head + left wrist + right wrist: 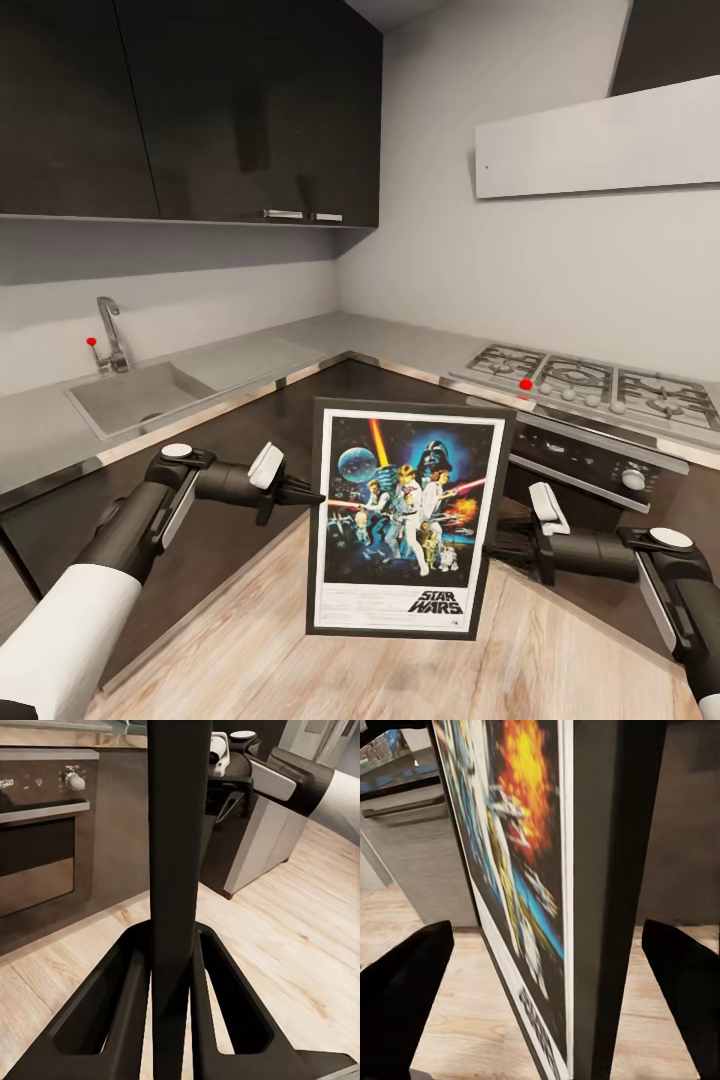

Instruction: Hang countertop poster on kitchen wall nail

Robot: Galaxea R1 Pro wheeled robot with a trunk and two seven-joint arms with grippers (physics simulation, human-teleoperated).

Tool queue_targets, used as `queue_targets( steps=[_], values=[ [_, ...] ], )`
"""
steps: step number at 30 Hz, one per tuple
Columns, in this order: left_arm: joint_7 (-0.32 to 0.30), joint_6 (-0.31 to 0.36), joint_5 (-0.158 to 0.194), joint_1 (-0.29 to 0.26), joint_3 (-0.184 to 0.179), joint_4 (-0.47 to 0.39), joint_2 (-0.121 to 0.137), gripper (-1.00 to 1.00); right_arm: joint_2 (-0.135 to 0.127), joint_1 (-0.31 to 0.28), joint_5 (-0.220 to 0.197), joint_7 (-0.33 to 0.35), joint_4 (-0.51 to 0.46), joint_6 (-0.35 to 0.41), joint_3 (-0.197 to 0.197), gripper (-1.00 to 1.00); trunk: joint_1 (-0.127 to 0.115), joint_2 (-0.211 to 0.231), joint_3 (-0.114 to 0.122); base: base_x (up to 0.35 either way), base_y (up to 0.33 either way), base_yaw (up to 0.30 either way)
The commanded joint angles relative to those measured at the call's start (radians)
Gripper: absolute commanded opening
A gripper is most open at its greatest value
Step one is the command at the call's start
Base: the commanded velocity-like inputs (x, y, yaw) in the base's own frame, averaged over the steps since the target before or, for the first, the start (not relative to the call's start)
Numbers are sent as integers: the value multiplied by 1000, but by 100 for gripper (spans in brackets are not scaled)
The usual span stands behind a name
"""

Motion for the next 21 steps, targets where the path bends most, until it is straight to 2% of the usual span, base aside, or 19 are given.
queue_targets(
  steps=[1, 12, 13, 21],
  values=[
    [-2, 7, 1, -1, -2, 0, 1, -100, 0, -1, 0, 4, 0, 10, 0, -100, 0, -1, -1, 0, 0, 0],
    [-2, 7, 1, -1, -2, 9, 1, -100, 0, -1, 0, 4, 0, 10, 0, -100, 0, -1, -1, 0, 0, 0],
    [-2, 7, 1, -1, -1, 10, 1, 100, 0, -1, 0, 4, 0, 10, 0, -100, 0, -1, -1, 0, 0, 0],
    [-2, 7, 0, -1, -1, 12, 2, 100, 0, -1, 0, 4, -1, 10, 0, -100, 0, -1, -1, 0, 0, 0]
  ],
)
